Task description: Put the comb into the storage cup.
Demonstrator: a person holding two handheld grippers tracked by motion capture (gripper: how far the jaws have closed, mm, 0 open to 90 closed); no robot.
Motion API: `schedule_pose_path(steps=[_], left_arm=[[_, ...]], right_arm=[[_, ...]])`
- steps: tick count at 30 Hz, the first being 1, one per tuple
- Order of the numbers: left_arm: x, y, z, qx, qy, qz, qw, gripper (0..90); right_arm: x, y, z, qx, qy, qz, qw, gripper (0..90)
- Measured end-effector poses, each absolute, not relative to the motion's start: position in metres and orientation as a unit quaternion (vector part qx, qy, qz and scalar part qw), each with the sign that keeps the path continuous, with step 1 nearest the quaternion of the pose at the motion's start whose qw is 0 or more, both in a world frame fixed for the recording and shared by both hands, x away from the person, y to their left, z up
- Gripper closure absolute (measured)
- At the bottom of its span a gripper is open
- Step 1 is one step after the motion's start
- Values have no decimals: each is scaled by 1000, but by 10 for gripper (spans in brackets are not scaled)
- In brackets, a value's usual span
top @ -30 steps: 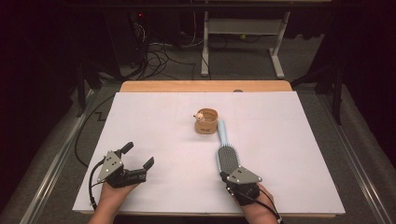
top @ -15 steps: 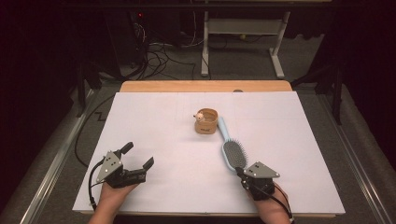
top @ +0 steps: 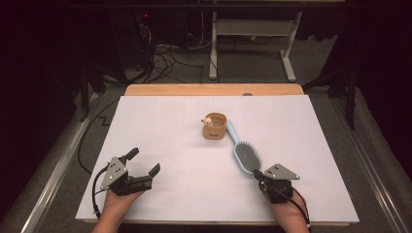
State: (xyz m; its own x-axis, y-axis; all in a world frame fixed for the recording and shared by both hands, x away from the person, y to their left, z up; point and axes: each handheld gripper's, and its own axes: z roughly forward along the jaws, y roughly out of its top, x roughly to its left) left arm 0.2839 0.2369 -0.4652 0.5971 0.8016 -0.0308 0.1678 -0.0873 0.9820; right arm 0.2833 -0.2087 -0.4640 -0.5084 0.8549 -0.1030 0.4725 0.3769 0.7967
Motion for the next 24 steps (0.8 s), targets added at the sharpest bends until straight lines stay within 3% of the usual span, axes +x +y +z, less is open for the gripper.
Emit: schedule_pose_path(steps=[24], left_arm=[[285, 237, -467, 687, 359, 268, 572, 56]], right_arm=[[310, -243, -461, 467, 757, 359, 282, 900]])
